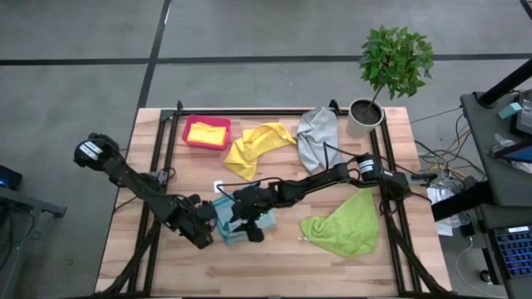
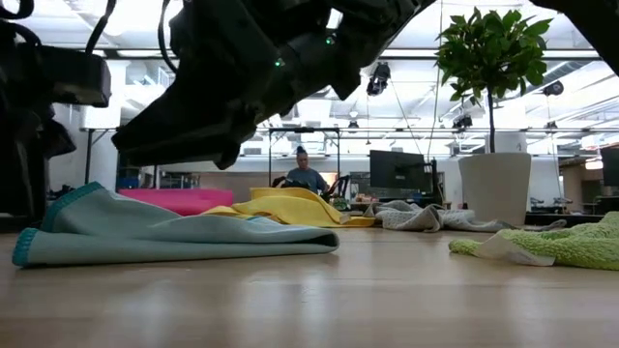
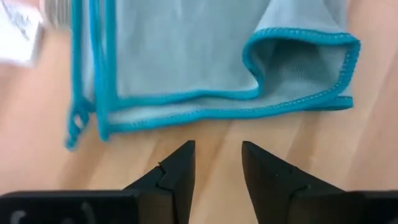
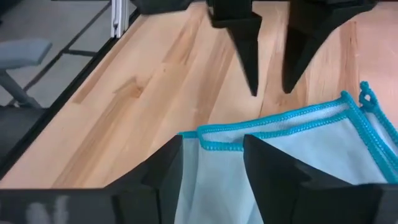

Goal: Fold microfiber towels
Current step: Fold the light blue microfiber cloth

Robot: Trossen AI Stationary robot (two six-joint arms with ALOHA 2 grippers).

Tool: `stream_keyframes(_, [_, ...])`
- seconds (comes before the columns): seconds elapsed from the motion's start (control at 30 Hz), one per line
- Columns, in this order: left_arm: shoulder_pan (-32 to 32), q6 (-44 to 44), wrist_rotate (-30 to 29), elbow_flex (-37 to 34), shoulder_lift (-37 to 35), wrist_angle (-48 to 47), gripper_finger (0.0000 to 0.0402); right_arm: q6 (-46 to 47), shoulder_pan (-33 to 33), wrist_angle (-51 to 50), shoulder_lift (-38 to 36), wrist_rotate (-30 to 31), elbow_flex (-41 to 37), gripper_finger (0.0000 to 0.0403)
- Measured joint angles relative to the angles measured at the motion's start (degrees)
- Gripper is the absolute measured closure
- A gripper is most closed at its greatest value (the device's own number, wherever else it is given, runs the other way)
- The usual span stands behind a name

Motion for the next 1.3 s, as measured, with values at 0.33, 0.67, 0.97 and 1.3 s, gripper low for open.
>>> stream_keyframes(0.33, [0.4, 19.3, -6.3, -0.1, 1.6, -7.5, 0.0285, -2.0, 0.0, -2.5, -0.7, 0.0, -0.5, 0.0243])
stream_keyframes(0.67, [0.4, 27.4, -15.0, -0.2, 3.1, -7.6, 0.0285, -1.1, 0.7, 8.3, -0.6, 1.0, -4.9, 0.0243])
stream_keyframes(0.97, [0.4, 27.4, -13.8, -1.3, 3.1, -4.9, 0.0285, 2.4, 0.6, 16.4, 3.9, 2.3, -6.0, 0.0243])
stream_keyframes(1.3, [0.6, 27.1, -13.5, -2.0, 4.6, -4.7, 0.0285, 2.9, 0.3, 17.5, 5.2, 2.7, -5.3, 0.0319])
